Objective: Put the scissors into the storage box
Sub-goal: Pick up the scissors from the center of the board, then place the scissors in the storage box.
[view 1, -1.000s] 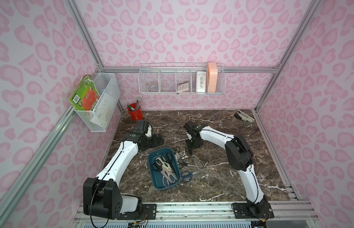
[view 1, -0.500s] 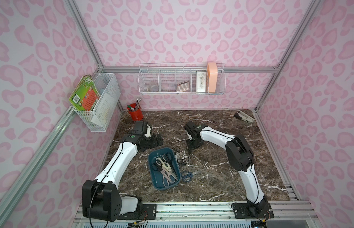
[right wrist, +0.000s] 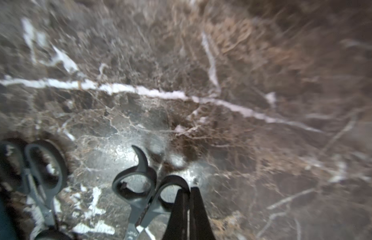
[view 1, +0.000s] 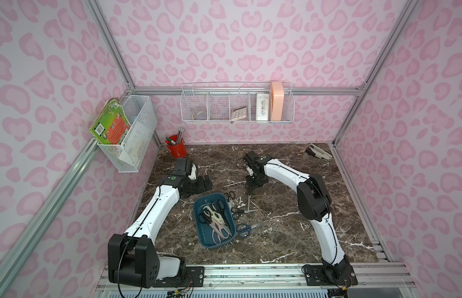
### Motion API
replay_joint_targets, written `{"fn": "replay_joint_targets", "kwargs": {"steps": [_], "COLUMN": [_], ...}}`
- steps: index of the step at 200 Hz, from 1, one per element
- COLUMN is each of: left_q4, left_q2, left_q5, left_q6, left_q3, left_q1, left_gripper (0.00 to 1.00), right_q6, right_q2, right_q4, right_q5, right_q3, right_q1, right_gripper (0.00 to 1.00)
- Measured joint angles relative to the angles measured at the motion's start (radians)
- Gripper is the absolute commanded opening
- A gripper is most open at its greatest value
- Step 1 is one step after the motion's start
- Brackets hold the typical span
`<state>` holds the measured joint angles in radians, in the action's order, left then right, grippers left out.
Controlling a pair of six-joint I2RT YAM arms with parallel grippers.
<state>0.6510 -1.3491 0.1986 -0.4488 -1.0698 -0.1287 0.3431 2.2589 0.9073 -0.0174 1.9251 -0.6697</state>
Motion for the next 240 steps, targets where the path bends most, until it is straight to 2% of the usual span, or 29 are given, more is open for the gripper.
{"fn": "replay_joint_targets", "kwargs": {"steps": [53,91,123,156,195,240], "left_q4": [-0.007,-0.013,-0.015,-0.014,-0.014,-0.006], "left_q2": [-0.018,-0.018,-0.008,-0.003,-0.003,0.010], "left_q5": [0.008,0.023,0.025,0.017,0.024,0.022], "left_q6": [0.000,0.000,0.000,0.004,0.006,0.016], "left_q3": [0.000,0.003,0.012,0.021,0.028,0.026], "left_q1": [0.012,0.018,0.019,0.026,0.077,0.149], "left_gripper": [0.98,0.98,0.99,0.98,0.98,0.99], "right_q6": [-0.027,-0.029,-0.039,-0.053,-0.075,-0.025], "right_q2": [-0.061,-0.077,-0.084,-0.147,-0.245,-0.328], "right_q4": [0.024,0.021,0.021,0.018,-0.001,-0.069], "right_q5": [-0.006,-0.063,-0.101,-0.091,-0.002,0.100], "right_q3": [0.009,0.005,-0.038,-0.093,-0.150,-0.211], "right_q1": [0.018,0.036,0.067,0.089,0.009,-0.182], "right_gripper": [0.00,0.00,0.00,0.00,0.00,0.00]}}
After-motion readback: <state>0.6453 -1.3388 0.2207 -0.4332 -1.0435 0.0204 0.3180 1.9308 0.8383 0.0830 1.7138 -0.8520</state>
